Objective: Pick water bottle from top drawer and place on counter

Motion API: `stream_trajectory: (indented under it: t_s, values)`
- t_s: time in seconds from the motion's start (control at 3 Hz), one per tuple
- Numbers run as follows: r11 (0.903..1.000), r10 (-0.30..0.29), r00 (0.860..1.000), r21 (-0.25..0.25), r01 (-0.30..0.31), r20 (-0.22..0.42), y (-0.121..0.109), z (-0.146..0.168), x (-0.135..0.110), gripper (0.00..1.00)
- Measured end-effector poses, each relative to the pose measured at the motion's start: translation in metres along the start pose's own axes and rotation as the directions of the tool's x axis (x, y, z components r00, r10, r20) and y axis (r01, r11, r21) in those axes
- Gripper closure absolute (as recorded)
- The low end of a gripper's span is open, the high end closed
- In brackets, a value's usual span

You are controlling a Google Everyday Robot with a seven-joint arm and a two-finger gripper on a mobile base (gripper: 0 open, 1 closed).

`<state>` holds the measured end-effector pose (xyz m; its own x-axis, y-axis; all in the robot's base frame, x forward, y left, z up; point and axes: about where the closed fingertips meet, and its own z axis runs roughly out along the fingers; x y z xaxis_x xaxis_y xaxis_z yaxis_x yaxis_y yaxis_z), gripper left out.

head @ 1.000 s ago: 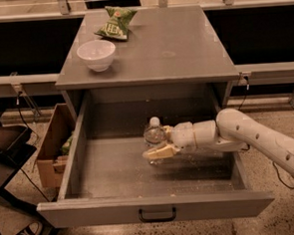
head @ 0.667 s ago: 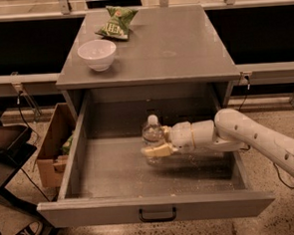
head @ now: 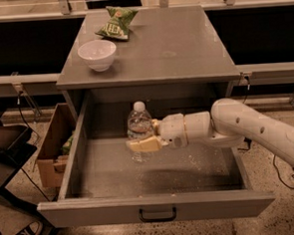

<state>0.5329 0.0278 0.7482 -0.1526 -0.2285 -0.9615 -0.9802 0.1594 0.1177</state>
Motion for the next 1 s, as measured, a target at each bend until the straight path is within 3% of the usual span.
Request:
stream_trajectory:
  t_s: [0.33,0.67,1.0]
  values:
    - [0.9981,0.035,0.999,-0.051,-0.034,0.006,0.023,0.007,-0.049,1.00]
    - [0.9934,0.082,0.996,-0.083,-0.080,0.024,0.021,0.004,-0.091,1.00]
    - [0.9951,0.083,0.996,-0.054,-0.082,0.012,-0.004,-0.007,-0.154,1.00]
